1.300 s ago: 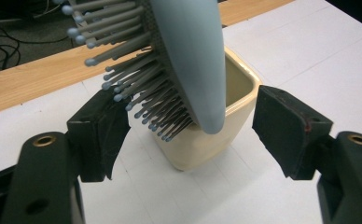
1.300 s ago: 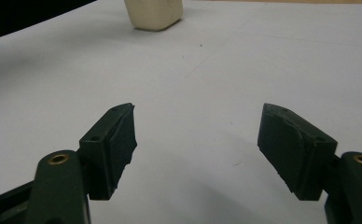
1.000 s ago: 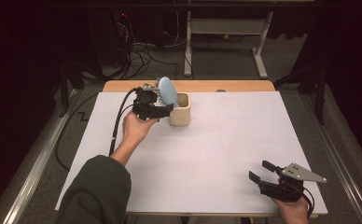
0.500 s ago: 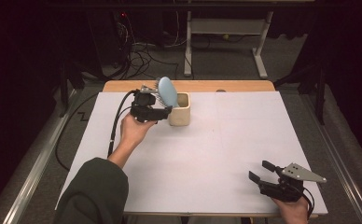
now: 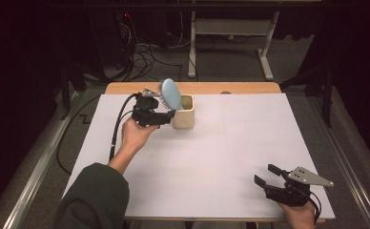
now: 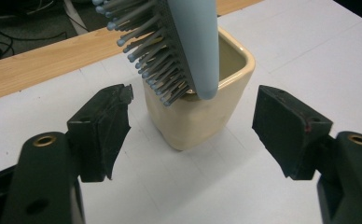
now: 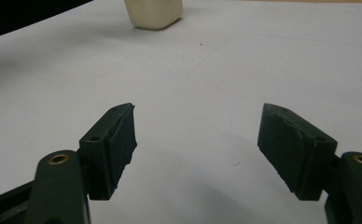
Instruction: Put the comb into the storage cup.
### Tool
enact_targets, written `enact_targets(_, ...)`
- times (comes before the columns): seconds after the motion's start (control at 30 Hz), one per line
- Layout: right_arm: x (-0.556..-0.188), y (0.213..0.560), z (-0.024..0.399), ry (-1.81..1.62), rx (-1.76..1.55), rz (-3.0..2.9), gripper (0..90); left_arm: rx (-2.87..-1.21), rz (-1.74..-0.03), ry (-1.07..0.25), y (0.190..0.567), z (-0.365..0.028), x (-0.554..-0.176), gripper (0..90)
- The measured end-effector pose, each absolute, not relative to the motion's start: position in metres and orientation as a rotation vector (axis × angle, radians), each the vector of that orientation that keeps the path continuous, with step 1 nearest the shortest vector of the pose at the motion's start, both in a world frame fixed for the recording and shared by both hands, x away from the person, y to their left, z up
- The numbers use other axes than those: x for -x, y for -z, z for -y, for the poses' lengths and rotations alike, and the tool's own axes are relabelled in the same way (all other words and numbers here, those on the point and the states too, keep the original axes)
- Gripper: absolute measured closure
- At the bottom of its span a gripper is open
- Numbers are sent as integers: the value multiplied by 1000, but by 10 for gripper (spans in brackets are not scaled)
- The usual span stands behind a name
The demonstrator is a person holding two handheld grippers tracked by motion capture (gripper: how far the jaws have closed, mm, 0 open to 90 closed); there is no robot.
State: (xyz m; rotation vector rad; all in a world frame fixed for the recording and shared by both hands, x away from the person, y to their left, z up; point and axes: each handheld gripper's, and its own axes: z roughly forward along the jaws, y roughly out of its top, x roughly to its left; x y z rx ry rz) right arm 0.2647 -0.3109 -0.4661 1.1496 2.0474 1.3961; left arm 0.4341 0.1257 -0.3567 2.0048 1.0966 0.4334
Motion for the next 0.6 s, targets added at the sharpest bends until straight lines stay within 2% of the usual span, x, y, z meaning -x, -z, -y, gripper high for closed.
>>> enact_targets(0.6,-265,466,311,-1395,-1150,-2046,281,-2007,-1081,-447,354,-129,-425,279)
